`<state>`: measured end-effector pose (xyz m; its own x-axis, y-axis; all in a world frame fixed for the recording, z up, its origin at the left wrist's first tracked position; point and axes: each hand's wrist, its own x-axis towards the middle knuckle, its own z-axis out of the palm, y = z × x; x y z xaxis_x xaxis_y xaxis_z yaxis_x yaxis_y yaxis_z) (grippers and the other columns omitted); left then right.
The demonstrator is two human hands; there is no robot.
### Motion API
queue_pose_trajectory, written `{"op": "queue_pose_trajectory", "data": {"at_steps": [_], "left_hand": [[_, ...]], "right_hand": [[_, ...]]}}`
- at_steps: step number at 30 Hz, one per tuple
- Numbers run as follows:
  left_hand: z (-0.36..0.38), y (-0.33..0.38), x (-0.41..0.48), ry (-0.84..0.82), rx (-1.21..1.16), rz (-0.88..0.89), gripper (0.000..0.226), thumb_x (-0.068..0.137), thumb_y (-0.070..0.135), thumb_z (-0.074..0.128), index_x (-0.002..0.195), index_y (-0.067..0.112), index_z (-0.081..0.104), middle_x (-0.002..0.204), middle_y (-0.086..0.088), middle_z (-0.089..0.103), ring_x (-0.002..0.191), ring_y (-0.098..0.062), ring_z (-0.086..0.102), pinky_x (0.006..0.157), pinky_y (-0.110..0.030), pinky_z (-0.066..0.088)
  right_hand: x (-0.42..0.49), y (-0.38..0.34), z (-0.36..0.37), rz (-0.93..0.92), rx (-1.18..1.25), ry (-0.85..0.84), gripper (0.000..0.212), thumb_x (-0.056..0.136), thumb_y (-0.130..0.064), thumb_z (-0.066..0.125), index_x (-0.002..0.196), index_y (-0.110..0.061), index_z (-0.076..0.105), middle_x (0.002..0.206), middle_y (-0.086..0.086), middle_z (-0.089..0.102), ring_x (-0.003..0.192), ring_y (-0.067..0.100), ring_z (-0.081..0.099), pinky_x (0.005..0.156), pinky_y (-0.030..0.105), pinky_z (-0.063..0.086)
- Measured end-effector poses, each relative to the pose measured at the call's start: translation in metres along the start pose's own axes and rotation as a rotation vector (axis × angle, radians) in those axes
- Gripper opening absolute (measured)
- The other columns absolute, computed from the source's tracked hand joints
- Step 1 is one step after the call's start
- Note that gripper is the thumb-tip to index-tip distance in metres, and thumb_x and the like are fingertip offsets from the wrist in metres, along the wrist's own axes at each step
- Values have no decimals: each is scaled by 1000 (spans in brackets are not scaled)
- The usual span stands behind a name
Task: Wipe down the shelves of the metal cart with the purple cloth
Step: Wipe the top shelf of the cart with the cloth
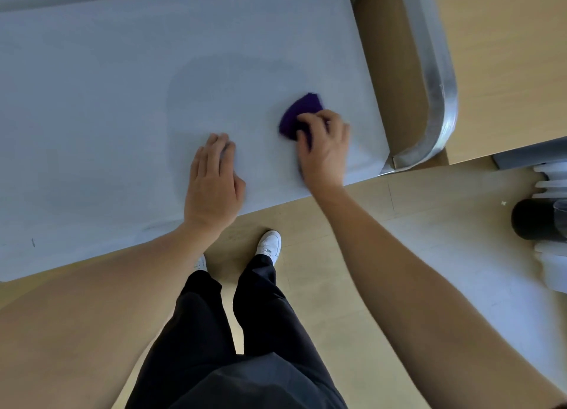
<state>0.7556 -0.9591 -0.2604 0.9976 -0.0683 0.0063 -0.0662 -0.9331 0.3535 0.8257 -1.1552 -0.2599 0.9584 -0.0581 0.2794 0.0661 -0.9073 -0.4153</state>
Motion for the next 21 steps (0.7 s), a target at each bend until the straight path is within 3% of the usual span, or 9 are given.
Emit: {"op": "queue_pose_trajectory", "data": {"at_steps": [3,7,12,14,18,21], "left_hand": [[-1,0,-1,-15,13,-1,52,89,11,33,139,-3,41,148,-17,38,143,-32,28,118,-46,24],[-1,1,-1,-23,20,-5,52,89,10,35,139,-2,41,149,-17,38,143,-32,28,116,-47,27],[-1,0,-1,-8,30,-1,50,90,10,37,138,-3,43,148,-17,39,143,-32,31,116,-47,28],[-1,0,-1,-8,21,-2,51,90,9,37,139,-3,42,148,-17,39,143,-32,30,116,-47,27],[0,0,-1,-12,12,3,51,90,10,35,139,-3,41,148,-17,39,143,-33,29,117,-47,25],[0,1,-1,-21,25,-2,52,89,11,33,139,-4,41,148,-18,39,143,-34,29,117,-48,26]], "right_hand": [[7,27,-10,199,-66,70,25,86,-19,59,109,-21,66,116,10,56,98,32,50,83,41,47],[0,-6,6,377,-27,83,29,83,-16,64,112,-18,65,119,12,55,94,34,49,87,37,40],[-19,-44,12,-105,62,-108,26,85,-17,62,111,-19,67,115,10,57,94,33,51,89,35,44],[-9,-23,5,-153,69,-105,26,85,-17,60,110,-19,68,113,10,57,94,33,52,89,37,45],[8,41,-20,80,-12,3,28,86,-18,57,113,-20,66,117,11,55,100,32,51,89,43,46],[9,55,-24,276,-85,54,28,88,-19,58,115,-22,64,120,8,53,102,31,49,85,38,46]]}}
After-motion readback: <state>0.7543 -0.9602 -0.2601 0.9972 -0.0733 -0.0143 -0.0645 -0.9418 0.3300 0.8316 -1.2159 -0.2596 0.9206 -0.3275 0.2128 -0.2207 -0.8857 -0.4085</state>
